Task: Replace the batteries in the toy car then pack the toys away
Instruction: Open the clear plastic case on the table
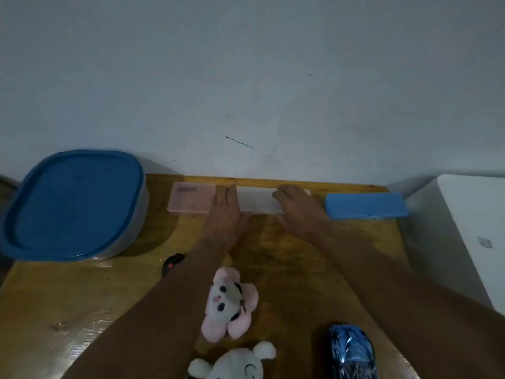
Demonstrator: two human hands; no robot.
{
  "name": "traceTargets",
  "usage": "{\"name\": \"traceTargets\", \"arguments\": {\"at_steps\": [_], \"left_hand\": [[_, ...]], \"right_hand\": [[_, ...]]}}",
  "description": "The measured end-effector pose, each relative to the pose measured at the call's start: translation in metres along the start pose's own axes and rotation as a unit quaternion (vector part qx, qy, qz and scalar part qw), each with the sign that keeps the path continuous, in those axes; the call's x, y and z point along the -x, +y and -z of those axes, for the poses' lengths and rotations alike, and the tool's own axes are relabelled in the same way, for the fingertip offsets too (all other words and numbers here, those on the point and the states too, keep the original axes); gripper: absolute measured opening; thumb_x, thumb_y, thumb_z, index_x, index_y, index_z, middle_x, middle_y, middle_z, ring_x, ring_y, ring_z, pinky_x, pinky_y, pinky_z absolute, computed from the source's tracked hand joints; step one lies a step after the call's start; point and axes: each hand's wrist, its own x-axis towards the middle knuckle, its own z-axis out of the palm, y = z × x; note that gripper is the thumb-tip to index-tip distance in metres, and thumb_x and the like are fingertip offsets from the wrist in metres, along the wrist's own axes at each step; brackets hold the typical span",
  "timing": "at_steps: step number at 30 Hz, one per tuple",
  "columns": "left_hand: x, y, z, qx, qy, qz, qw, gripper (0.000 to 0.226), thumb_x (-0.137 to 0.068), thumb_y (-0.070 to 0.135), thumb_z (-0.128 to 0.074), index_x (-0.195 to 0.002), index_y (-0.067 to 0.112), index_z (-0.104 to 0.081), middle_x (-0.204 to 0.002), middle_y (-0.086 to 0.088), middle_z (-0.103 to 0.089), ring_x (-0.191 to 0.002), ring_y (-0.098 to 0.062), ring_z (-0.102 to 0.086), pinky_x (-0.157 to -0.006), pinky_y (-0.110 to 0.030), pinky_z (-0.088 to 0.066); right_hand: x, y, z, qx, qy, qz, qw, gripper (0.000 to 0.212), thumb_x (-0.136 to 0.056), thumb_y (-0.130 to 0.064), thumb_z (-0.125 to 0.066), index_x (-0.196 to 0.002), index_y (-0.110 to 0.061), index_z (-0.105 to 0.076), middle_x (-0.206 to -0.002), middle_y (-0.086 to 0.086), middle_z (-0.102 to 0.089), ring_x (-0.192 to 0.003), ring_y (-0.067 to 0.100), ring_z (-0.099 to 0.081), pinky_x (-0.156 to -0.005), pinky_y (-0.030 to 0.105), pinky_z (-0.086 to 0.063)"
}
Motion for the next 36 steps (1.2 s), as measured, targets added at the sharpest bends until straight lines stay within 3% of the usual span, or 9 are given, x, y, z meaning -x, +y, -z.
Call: {"name": "traceTargets", "arguments": {"at_steps": [8,11,15,21,26,32,34,36], "left_hand": [[-0.002,0.002,-0.012,0.122,0.011,0.122,0.985,0.064,-0.086,0.026,-0.068,-0.139,0.005,-0.038,-0.134,-0.017,-0.046,-0.122,-0.030,-0.046,-0.098,-0.038,-0.044],[-0.002,0.003,-0.013,0.133,0.014,0.159,0.978,0.056,-0.086,0.026,-0.069,-0.133,0.005,-0.045,-0.128,-0.015,-0.051,-0.116,-0.028,-0.050,-0.093,-0.033,-0.044],[-0.001,0.002,-0.016,0.147,0.022,0.173,0.974,0.054,-0.083,0.027,-0.072,-0.126,0.003,-0.051,-0.123,-0.016,-0.055,-0.114,-0.030,-0.052,-0.090,-0.034,-0.045],[-0.002,0.003,-0.017,0.153,0.024,0.183,0.971,0.056,-0.083,0.028,-0.072,-0.128,0.003,-0.050,-0.127,-0.016,-0.053,-0.117,-0.029,-0.050,-0.094,-0.035,-0.046],[-0.001,0.005,-0.016,0.150,0.028,0.188,0.970,0.051,-0.082,0.024,-0.074,-0.123,0.002,-0.053,-0.122,-0.017,-0.056,-0.113,-0.030,-0.052,-0.090,-0.035,-0.047],[0.001,0.006,-0.012,0.167,0.017,0.182,0.969,0.052,-0.082,0.030,-0.072,-0.124,0.005,-0.052,-0.121,-0.014,-0.055,-0.110,-0.028,-0.054,-0.090,-0.037,-0.050],[0.003,0.007,-0.011,0.170,0.015,0.176,0.970,0.054,-0.084,0.037,-0.068,-0.126,0.007,-0.051,-0.121,-0.012,-0.054,-0.109,-0.026,-0.053,-0.089,-0.037,-0.050],[0.002,0.008,-0.009,0.172,0.009,0.183,0.968,0.051,-0.089,0.042,-0.061,-0.125,0.007,-0.051,-0.120,-0.012,-0.054,-0.107,-0.026,-0.053,-0.088,-0.039,-0.050]], "right_hand": [[-0.004,-0.003,-0.003,0.097,0.016,0.026,0.995,0.045,-0.092,-0.030,-0.055,-0.128,-0.003,-0.050,-0.130,0.020,-0.053,-0.118,0.034,-0.050,-0.090,0.045,-0.050],[-0.007,-0.008,-0.004,0.175,-0.014,0.051,0.983,0.047,-0.096,-0.024,-0.047,-0.134,0.002,-0.040,-0.131,0.027,-0.050,-0.119,0.038,-0.049,-0.088,0.045,-0.052],[-0.011,-0.019,0.002,0.276,-0.045,0.102,0.955,0.053,-0.099,-0.011,-0.042,-0.142,0.011,-0.020,-0.134,0.041,-0.041,-0.122,0.049,-0.046,-0.094,0.048,-0.048],[-0.014,-0.024,0.003,0.348,-0.075,0.120,0.927,0.053,-0.098,-0.002,-0.044,-0.140,0.017,-0.018,-0.131,0.048,-0.038,-0.121,0.054,-0.046,-0.097,0.051,-0.045],[-0.015,-0.016,0.010,0.248,-0.081,0.075,0.962,0.053,-0.096,-0.015,-0.048,-0.140,0.006,-0.027,-0.131,0.033,-0.049,-0.116,0.042,-0.052,-0.090,0.047,-0.050],[-0.024,0.004,0.031,0.122,-0.055,0.097,0.986,0.037,-0.091,-0.031,-0.048,-0.119,-0.009,-0.051,-0.107,0.013,-0.064,-0.088,0.030,-0.060,-0.069,0.035,-0.046],[-0.028,0.011,0.035,0.091,-0.055,0.106,0.989,0.033,-0.092,-0.031,-0.046,-0.117,-0.010,-0.053,-0.108,0.011,-0.061,-0.089,0.028,-0.058,-0.068,0.031,-0.040],[-0.031,0.017,0.037,0.042,-0.058,0.100,0.992,0.033,-0.094,-0.029,-0.047,-0.121,-0.011,-0.052,-0.114,0.011,-0.057,-0.097,0.029,-0.057,-0.076,0.034,-0.044]]}}
